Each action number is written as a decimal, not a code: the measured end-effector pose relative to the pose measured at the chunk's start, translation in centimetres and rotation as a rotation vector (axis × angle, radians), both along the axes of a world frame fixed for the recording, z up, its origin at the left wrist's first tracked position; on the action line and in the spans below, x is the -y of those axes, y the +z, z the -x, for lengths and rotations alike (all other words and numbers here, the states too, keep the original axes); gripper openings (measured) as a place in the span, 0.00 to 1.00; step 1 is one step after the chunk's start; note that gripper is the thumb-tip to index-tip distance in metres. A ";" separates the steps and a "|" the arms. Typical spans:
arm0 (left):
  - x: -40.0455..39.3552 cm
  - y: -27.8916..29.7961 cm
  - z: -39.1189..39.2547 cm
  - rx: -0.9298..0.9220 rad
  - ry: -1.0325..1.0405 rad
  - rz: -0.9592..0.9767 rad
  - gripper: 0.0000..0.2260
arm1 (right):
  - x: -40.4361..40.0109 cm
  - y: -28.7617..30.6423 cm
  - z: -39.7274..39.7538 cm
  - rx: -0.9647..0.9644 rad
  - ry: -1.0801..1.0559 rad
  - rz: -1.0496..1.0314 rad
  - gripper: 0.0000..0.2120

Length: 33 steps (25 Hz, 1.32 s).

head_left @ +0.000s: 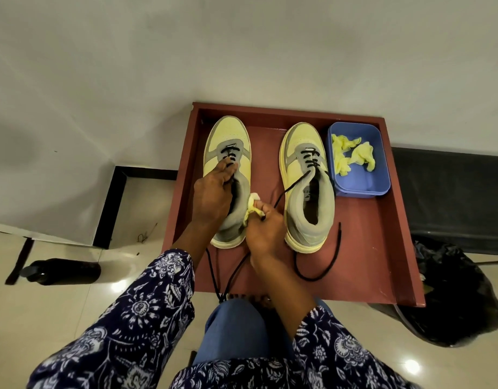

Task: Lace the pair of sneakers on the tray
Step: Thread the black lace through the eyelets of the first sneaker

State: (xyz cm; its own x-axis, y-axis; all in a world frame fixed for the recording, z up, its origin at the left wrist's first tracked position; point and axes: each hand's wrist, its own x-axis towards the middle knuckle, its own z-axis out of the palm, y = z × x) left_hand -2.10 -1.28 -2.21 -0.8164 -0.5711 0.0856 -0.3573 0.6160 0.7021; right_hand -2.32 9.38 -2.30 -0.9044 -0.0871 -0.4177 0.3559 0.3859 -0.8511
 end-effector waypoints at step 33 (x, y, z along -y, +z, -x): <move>1.1 8.6 -0.5 0.220 -0.226 0.314 0.16 | -6.7 8.1 3.1 0.217 -0.055 0.519 0.08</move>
